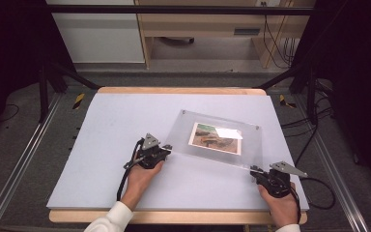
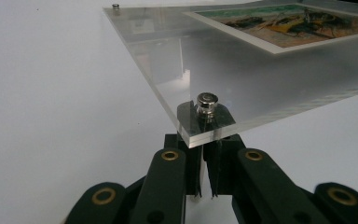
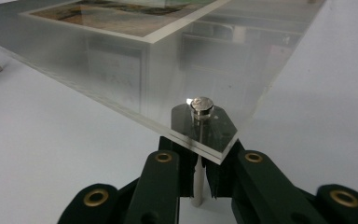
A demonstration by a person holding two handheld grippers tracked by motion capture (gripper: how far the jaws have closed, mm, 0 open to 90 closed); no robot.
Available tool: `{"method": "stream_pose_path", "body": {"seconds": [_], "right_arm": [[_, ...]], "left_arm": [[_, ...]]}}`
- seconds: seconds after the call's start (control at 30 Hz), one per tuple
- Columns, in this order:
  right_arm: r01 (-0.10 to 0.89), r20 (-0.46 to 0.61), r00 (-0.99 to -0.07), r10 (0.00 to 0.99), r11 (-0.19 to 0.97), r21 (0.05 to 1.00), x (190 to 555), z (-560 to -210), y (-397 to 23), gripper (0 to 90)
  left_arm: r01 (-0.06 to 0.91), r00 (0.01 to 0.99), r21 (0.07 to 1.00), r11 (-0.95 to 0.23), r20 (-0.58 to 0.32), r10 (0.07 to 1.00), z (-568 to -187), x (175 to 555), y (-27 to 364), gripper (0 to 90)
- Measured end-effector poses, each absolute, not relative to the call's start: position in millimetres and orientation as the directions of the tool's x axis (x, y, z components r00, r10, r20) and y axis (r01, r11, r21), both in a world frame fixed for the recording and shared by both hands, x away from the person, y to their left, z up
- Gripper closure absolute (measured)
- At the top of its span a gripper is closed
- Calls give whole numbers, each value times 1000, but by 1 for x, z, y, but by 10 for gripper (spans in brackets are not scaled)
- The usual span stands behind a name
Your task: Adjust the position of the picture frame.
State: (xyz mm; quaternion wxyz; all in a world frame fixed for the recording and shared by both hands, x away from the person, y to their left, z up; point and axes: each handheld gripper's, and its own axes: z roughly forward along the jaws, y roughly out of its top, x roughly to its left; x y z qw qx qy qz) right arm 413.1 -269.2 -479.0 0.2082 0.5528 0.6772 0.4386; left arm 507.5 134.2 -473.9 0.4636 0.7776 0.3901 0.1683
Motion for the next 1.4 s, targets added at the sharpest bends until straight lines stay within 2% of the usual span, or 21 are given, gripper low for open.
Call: {"method": "stream_pose_path", "body": {"seconds": [0.13, 0.67, 1.0, 1.4], "right_arm": [[567, 197, -301, 933, 9, 824, 414, -480, -268, 801], [561, 194, -299, 934, 8, 828, 416, -479, -269, 848], [517, 178, -293, 939, -1, 856, 414, -471, -272, 852], [451, 167, -333, 928, 1, 892, 414, -459, -267, 851]], "left_arm": [[452, 639, 852, -265, -102, 763, -474, 507, 134, 842], [449, 645, 853, -267, -103, 757, -471, 505, 134, 844], [419, 654, 869, -265, -86, 752, -464, 499, 132, 847], [374, 627, 900, -224, -67, 776, -450, 489, 141, 842]]}}
